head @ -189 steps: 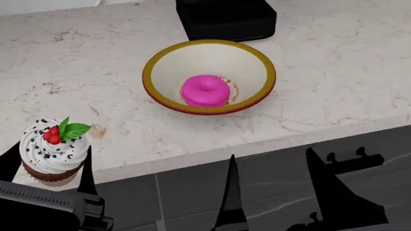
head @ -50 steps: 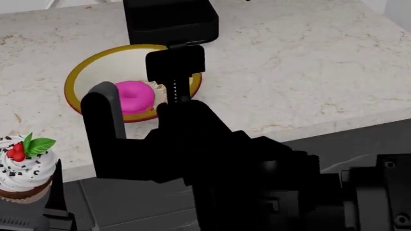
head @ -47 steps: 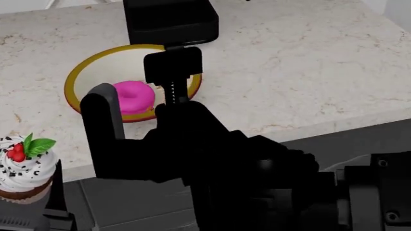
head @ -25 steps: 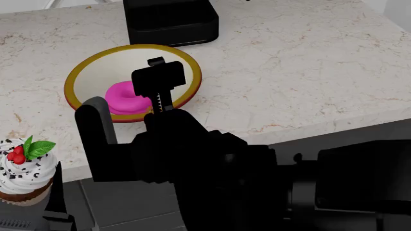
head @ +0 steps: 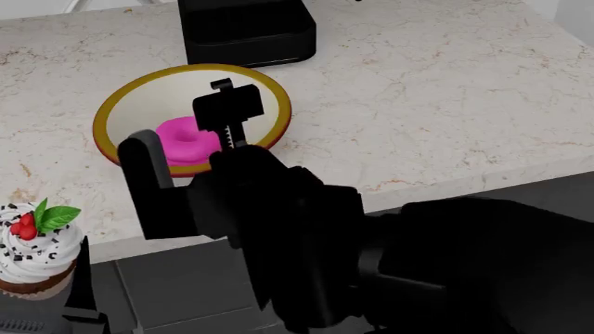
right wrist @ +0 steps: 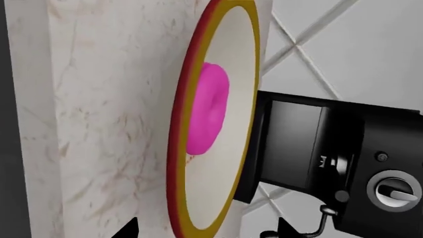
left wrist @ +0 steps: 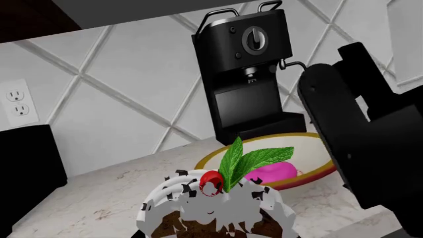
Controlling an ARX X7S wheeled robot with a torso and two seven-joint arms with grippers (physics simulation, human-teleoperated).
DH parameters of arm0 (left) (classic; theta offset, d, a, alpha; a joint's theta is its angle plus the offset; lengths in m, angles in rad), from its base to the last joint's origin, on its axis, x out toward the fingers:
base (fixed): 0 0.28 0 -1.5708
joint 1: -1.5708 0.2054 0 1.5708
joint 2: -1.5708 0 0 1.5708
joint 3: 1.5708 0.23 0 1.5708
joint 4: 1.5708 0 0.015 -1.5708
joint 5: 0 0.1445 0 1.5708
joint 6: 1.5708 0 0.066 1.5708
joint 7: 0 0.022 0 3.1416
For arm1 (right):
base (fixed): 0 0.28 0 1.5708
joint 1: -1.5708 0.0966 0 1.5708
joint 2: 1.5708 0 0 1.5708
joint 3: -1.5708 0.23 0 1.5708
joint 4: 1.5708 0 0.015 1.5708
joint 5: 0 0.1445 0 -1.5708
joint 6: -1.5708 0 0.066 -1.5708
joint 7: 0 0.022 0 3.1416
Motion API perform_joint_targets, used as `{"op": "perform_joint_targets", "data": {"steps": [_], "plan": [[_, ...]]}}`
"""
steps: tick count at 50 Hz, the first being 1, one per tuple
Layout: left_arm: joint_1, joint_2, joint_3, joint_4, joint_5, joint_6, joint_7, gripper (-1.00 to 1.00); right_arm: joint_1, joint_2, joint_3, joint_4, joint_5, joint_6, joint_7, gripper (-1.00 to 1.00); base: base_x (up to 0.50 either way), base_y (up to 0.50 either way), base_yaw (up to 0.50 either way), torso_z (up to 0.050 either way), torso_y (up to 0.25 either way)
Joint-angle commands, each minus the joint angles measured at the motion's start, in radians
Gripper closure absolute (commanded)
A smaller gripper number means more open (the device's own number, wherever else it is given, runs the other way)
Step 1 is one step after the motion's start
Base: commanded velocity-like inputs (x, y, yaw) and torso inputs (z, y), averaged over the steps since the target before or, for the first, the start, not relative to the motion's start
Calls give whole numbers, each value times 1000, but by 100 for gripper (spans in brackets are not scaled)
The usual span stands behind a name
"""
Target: Pick up the bowl with donut and place it on the tray. Pick up the cupcake and place it on the tray.
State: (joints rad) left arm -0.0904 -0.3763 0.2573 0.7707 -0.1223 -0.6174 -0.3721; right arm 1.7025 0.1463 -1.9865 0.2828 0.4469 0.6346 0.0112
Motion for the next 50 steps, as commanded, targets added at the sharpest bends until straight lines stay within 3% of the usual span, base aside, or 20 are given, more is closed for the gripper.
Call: {"op": "perform_joint_targets", "data": {"steps": [1, 40, 50], "plan": [[1, -2, -3, -1, -31, 12, -19, 100, -44, -44, -17, 117, -30, -64, -46, -100, 0, 0, 0, 0, 0], [-36, -1, 33, 11, -33, -22, -25, 100, -143, -139, 56, 425, -108, -330, -127, -100, 0, 0, 0, 0, 0], [-40, -1, 41, 9, -33, -22, -26, 100, -265, -146, 334, 498, -435, -307, -324, -100, 0, 0, 0, 0, 0]]}}
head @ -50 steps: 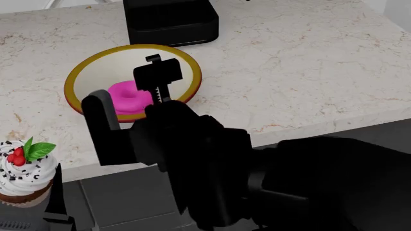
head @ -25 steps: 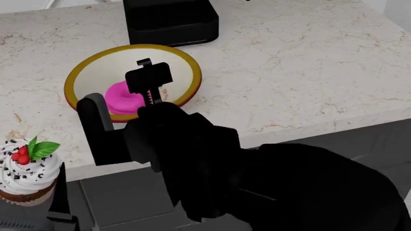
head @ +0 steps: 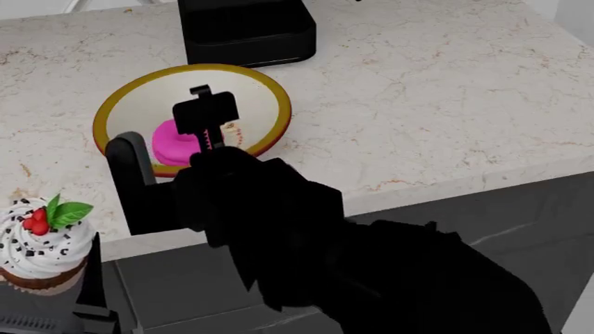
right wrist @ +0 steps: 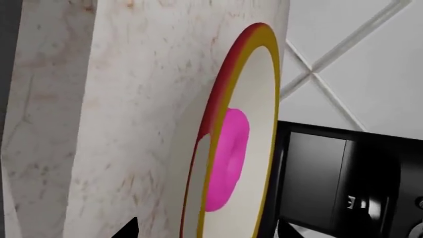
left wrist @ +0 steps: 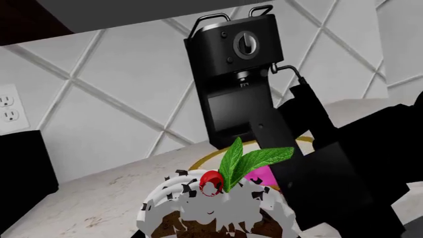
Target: Pick up the bowl with donut and place it on the tray. Pick up the cupcake and place it on the tray.
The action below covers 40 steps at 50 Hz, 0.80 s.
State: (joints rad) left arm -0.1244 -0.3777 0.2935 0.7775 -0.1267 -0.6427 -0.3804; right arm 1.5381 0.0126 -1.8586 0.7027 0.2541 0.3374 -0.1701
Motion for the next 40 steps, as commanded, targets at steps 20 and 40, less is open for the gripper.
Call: {"op": "perform_joint_targets", "data": {"steps": [20, 40], "plan": [[-1, -4, 5, -11, -33, 20, -21, 100, -159, -12, 282, 109, -342, -19, -185, -100, 0, 0, 0, 0, 0], [3, -8, 6, -21, -37, 34, -25, 100, -168, -12, 281, 130, -341, -43, -182, 100, 0, 0, 0, 0, 0]]}}
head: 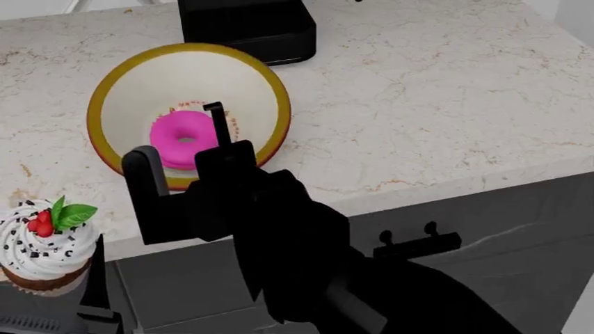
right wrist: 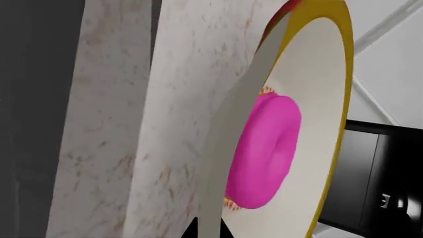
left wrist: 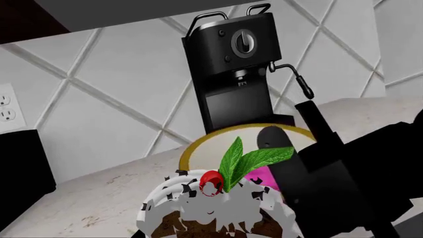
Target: Pick up the bowl with donut and place it on the tray. Pick up the cupcake and place it on the tray.
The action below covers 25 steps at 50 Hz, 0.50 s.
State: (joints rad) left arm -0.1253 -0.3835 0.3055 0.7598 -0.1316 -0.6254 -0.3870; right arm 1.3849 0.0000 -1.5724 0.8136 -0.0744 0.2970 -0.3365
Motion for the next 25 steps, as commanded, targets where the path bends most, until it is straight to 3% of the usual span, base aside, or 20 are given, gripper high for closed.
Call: {"op": "perform_joint_targets", "data": {"steps": [1, 11, 25], "plan": [[4, -2, -6, -10, -31, 22, -17, 100, -15, 0, -4, 18, -12, 0, -15, 100, 0, 0, 0, 0, 0], [10, -2, -1, -25, -31, 41, -19, 100, 12, 19, 3, -47, -19, 59, -6, 100, 0, 0, -1, 0, 0], [12, -6, -6, -30, -37, 44, -21, 100, 76, 203, 14, -559, -67, 357, -36, 100, 0, 0, 0, 0, 0]]}}
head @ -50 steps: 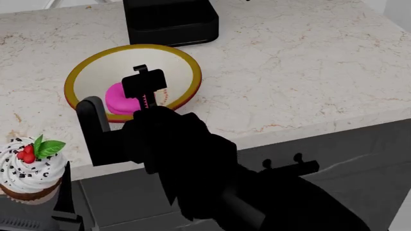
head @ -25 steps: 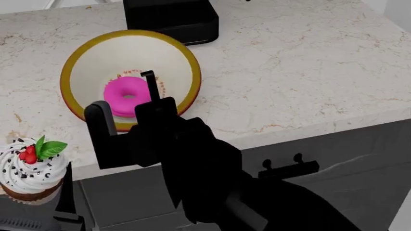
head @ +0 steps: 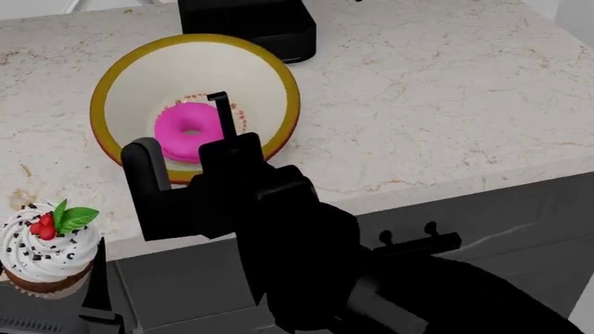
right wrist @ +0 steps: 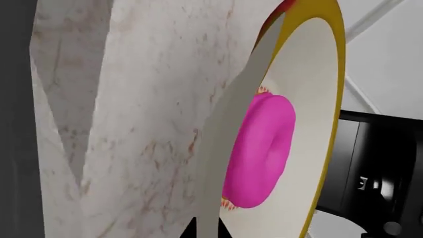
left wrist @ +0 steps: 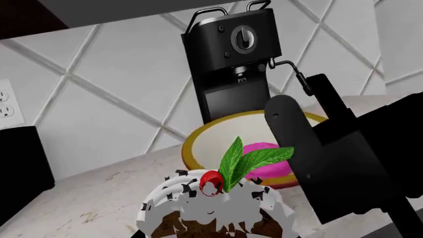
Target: Pick up the bowl with donut and place it on the tray. Pick up the cupcake and place it on the tray.
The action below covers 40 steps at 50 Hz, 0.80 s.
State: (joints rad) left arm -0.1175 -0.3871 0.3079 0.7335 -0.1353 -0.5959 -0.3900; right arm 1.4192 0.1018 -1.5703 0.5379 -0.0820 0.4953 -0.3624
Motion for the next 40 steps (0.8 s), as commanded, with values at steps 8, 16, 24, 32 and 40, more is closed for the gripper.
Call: {"op": "perform_joint_targets", "data": {"steps": [8, 16, 24, 32, 40], "plan": [[7, -7, -16, 10, -38, 7, -23, 100, 35, 185, 27, -499, -84, 267, 6, 100, 0, 0, 0, 0, 0], [2, -8, -13, 19, -39, -3, -27, 100, 45, 212, 12, -607, -110, 324, -5, 100, 0, 0, 0, 0, 0], [16, -13, -14, 12, -37, 17, -29, 100, 39, 195, -4, -617, -133, 334, 11, 100, -87, 120, 312, 0, 0], [18, -14, -18, 12, -41, 21, -31, 100, 35, 195, 0, -641, -133, 324, 15, 100, -65, 15, 500, 0, 0], [27, -20, -36, 24, -48, 19, -39, 100, 33, 201, 8, -659, -133, 317, 20, 100, -54, 10, 500, 0, 1]]}}
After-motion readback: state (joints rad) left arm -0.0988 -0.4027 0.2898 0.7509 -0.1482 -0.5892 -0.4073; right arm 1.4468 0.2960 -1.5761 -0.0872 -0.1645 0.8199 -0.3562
